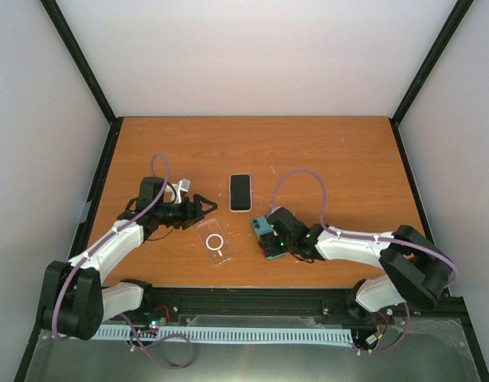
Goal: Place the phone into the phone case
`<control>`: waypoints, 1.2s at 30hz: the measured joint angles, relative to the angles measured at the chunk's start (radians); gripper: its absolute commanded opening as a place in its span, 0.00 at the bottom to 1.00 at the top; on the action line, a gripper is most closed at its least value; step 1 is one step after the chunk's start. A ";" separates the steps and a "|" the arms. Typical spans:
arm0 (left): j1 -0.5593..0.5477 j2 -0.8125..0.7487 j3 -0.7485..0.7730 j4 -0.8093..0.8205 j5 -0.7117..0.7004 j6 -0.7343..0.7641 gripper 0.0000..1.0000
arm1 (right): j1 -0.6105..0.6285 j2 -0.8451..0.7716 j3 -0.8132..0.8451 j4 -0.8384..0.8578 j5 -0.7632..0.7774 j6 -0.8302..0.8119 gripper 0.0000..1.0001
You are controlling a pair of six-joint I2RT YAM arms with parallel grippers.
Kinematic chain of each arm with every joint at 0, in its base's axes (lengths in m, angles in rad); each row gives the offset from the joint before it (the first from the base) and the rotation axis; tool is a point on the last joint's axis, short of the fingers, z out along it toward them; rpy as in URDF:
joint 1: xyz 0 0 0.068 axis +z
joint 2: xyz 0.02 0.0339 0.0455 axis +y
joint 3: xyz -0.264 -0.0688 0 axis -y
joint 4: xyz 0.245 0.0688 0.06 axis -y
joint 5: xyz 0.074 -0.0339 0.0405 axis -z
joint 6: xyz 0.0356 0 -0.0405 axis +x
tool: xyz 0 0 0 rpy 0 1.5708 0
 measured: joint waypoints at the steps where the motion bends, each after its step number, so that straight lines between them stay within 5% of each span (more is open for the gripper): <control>1: 0.000 0.017 -0.002 0.009 0.017 0.001 0.83 | 0.021 -0.010 0.000 0.017 0.000 -0.017 0.57; 7: 0.000 0.064 -0.035 0.073 0.129 0.004 0.82 | 0.121 -0.025 0.003 0.116 -0.031 -0.121 0.57; 17: -0.003 0.118 -0.044 0.107 0.232 0.036 0.64 | 0.236 -0.023 0.052 0.187 -0.064 -0.235 0.57; 30: -0.043 0.145 -0.048 0.117 0.267 0.068 0.06 | 0.262 -0.012 0.065 0.212 -0.056 -0.275 0.56; 36: -0.050 0.139 -0.052 0.124 0.253 0.054 0.01 | 0.270 -0.019 0.064 0.204 -0.011 -0.285 0.93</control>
